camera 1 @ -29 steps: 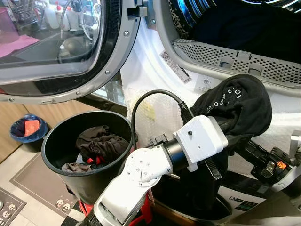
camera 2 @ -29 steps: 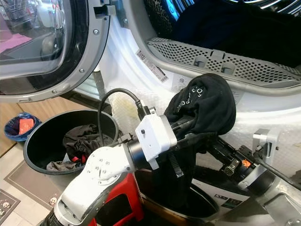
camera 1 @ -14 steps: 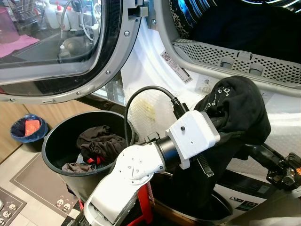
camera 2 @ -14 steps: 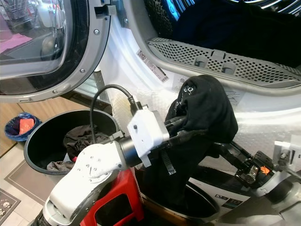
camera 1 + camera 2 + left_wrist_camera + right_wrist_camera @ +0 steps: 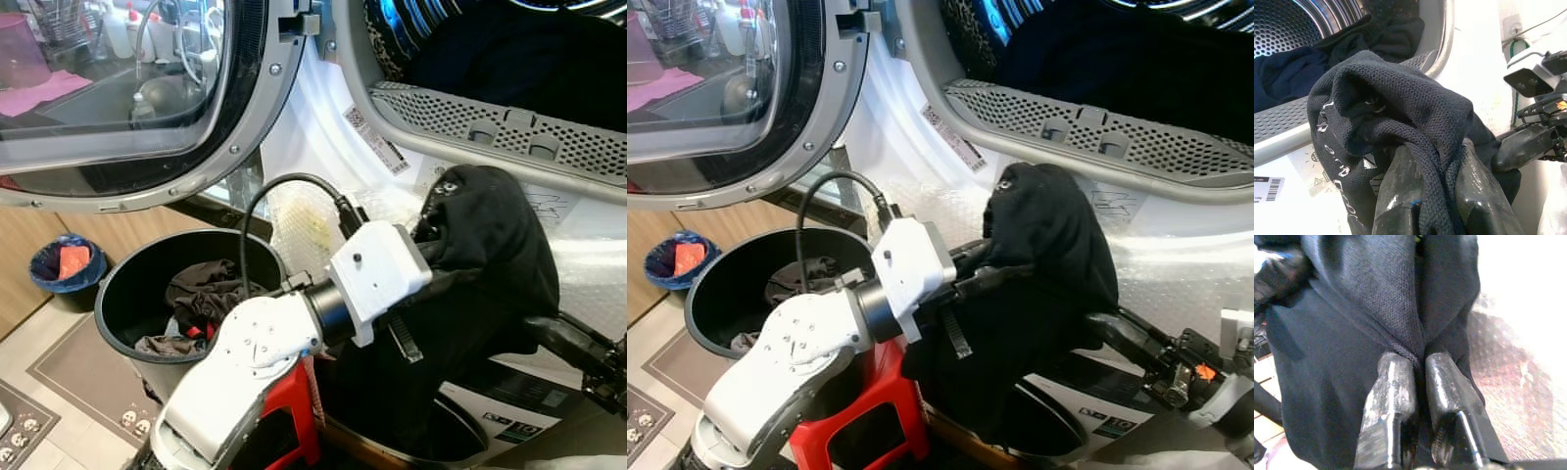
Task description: Clothes washing
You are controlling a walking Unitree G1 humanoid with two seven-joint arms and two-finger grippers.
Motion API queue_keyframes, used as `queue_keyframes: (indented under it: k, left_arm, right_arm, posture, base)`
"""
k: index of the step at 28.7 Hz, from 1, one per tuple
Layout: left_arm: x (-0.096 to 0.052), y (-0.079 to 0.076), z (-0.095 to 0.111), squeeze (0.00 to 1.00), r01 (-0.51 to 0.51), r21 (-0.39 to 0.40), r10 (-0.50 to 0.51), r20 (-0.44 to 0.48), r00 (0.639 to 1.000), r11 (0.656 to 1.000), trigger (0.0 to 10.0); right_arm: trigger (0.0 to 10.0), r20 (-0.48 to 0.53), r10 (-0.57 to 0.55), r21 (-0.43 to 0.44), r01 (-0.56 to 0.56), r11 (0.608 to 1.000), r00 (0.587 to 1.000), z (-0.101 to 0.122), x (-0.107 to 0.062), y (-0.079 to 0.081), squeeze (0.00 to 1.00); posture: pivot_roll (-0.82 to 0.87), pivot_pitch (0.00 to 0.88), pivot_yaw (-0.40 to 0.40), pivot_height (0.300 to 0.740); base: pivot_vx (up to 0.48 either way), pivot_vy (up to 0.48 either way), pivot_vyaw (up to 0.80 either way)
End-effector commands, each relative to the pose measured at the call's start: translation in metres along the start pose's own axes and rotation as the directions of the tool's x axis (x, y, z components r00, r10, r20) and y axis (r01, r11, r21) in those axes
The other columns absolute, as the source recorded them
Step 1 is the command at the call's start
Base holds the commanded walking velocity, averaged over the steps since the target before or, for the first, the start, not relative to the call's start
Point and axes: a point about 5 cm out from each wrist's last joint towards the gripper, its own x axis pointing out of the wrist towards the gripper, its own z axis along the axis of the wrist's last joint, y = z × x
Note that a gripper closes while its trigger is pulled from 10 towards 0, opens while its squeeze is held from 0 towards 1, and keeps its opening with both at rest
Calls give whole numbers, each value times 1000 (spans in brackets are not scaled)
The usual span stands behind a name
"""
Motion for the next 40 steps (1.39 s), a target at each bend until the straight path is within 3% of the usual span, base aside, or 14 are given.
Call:
queue_keyframes:
  k: [1,2,3,6,7,8,13,22,26,29,35,40]
  left_arm:
    - [-13,18,24,0,-116,82,109,92,990,990,10000]
    - [-13,18,25,0,-116,81,108,92,990,990,10000]
    - [-13,18,25,0,-114,75,107,90,990,991,10000]
    - [-13,16,24,0,-104,55,99,85,991,993,10000]
    - [-14,15,24,0,-98,40,95,81,992,994,10000]
    - [-15,14,24,0,-91,16,89,78,993,996,10000]
    - [-20,11,24,0,-89,-25,90,57,994,996,10000]
    - [-14,11,31,0,-59,-48,63,90,994,997,10000]
    - [-12,8,29,0,-25,-101,34,92,995,995,10000]
    - [-10,-1,21,0,50,-215,-36,69,997,975,10000]
    - [-12,-7,7,0,108,-292,-105,26,994,950,10000]
    - [-15,-5,10,0,124,-402,-118,42,992,907,10000]
  right_arm:
    - [2471,-62,-205,-7,205,979,977,-7,-27,-19,0]
    - [8078,-74,-216,-6,216,976,974,-9,-28,-21,0]
    - [10000,-84,-233,0,234,972,969,-10,-31,-25,0]
    - [10000,-91,-274,-5,275,962,957,-11,-35,-31,0]
    - [10000,-90,-293,-11,293,956,952,-11,-38,-34,361]
    - [10000,-79,-297,-16,296,955,952,-10,-40,-36,1000]
    - [10000,-73,-293,-6,293,956,953,-8,-45,-36,1000]
    - [10000,-58,-206,4,206,979,977,-4,-31,-26,1000]
    - [10000,-53,-175,9,176,984,983,-2,-32,-25,1000]
    - [10000,-50,-178,-1,178,984,983,0,-33,-26,1000]
    - [10000,-54,-184,-3,184,983,981,2,-36,-25,1000]
    - [10000,-58,-174,3,175,985,983,0,-38,-26,1000]
  posture:
    - [7,138,-13,740]
    - [7,138,-13,740]
    - [6,135,-11,740]
    - [7,135,-13,740]
    - [6,134,-13,740]
    - [6,134,-12,740]
    - [13,137,-16,740]
    - [14,140,-14,740]
    - [9,141,-11,740]
    - [10,143,-9,740]
    - [7,147,-3,740]
    - [13,152,-4,740]
  base:
    - [0,0,0]
    - [0,0,0]
    - [0,0,0]
    - [0,0,0]
    - [0,0,0]
    - [0,0,0]
    - [0,0,0]
    - [0,0,0]
    - [0,0,0]
    - [0,0,0]
    - [0,0,0]
    - [0,0,0]
